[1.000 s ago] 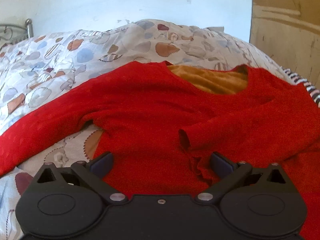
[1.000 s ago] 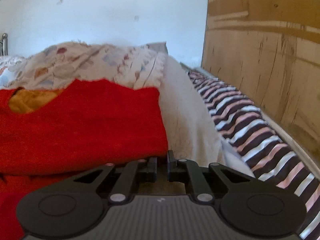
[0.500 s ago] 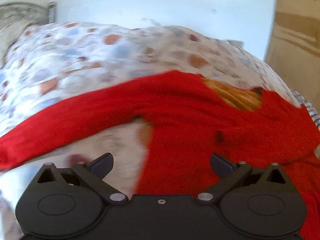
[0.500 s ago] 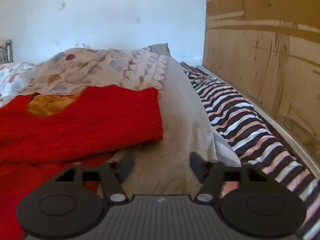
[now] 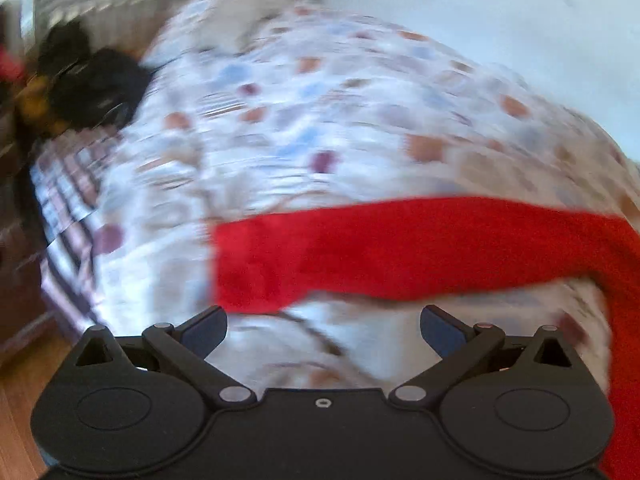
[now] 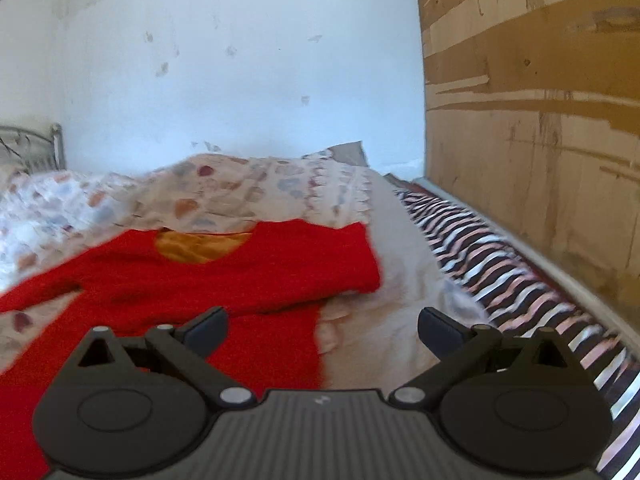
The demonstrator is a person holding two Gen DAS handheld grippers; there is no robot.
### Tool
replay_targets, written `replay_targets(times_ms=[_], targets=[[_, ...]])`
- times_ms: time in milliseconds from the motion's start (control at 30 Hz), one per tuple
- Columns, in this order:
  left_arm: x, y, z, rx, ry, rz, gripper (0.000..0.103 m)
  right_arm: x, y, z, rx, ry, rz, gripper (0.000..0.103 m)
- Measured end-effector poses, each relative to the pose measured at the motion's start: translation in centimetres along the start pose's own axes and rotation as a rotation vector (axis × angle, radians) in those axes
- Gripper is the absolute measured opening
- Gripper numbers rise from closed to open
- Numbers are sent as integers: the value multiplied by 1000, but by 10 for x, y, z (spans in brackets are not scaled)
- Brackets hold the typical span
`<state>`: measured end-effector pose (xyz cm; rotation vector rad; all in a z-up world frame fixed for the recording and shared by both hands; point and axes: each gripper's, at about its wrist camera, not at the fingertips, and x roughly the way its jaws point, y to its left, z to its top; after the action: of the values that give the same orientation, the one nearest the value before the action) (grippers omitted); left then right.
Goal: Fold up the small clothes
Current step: 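Grasp the other red sleeve end with the left tool and lift it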
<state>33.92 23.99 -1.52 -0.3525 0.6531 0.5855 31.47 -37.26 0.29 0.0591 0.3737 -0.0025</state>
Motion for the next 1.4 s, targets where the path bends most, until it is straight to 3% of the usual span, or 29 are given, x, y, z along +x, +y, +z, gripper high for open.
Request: replay_targets(times_ms=[100,233,467,667,833,1000,1067,1200,1400], targets=[[11,28,5,-76,-19,26,102,-8,17,-5,20,3,38,103],[24,50,11,-223,23,8,90,-14,38,-9,21,7,73,103],[18,48,-3,-442,61,-139,88,-11,61,-8,13,25,120,103],[47,40,0,-620,83,-217,82,-9,68,-10,19,34,147,103],[63,34,-1,-769,105,-87,70,-6,70,-15,45,37,149,103],[56,33,-8,-876,49,9,42,-5,74,-17,34,25,171,103],[53,31,-7,-886,22,34,36,-4,73,-18,51,18,192,103],[47,30,2,-861,-22,31,24,-4,72,-20,81,6,221,103],[53,30,15,-837,-11,-11,27,-2,69,-25,106,15,224,103]])
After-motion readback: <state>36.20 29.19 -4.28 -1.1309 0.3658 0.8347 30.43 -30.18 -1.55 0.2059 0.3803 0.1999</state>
